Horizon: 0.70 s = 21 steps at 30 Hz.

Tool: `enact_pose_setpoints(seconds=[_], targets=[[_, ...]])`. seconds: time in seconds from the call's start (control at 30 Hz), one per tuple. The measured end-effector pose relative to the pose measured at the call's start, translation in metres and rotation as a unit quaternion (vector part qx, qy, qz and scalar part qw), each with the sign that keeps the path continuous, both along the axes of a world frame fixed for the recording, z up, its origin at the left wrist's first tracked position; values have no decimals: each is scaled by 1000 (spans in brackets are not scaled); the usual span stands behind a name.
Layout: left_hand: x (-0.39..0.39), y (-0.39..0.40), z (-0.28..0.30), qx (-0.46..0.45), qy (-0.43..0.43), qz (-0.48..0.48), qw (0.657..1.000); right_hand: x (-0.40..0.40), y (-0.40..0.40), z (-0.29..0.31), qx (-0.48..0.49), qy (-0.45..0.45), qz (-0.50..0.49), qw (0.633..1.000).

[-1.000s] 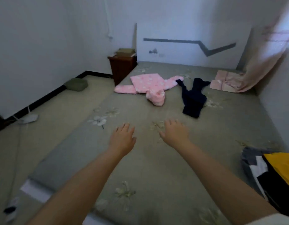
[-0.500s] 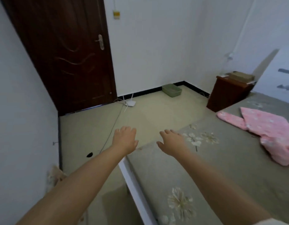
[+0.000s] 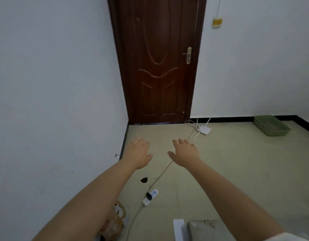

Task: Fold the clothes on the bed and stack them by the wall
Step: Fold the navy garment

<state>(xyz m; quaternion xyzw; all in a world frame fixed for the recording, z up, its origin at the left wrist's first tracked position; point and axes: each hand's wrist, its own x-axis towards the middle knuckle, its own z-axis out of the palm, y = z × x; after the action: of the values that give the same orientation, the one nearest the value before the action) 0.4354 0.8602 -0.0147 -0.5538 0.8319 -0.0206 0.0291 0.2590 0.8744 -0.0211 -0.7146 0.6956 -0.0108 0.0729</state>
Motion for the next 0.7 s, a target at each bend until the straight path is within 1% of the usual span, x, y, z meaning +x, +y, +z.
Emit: enact_pose_setpoints(seconds=[0.07, 0.17, 0.27, 0.37, 0.53, 0.7], targets=[[8, -43, -10, -3, 3, 8, 1000, 13, -45, -15, 6, 0, 16, 1000], [15, -110, -33, 5, -4, 5, 1000, 24, -111, -43, 22, 1, 12, 1000], [11, -179, -62, 37, -16, -1, 999, 23, -171, -72, 40, -1, -24, 999], [-10, -238, -89, 88, -30, -18, 996, 8, -213, -99, 66, -14, -83, 994], [-84, -312, -114, 154, -36, -94, 983, -55, -254, -123, 113, -26, -170, 978], [-195, -373, -123, 160, -31, -191, 968, -158, -278, -132, 127, -34, -286, 949]])
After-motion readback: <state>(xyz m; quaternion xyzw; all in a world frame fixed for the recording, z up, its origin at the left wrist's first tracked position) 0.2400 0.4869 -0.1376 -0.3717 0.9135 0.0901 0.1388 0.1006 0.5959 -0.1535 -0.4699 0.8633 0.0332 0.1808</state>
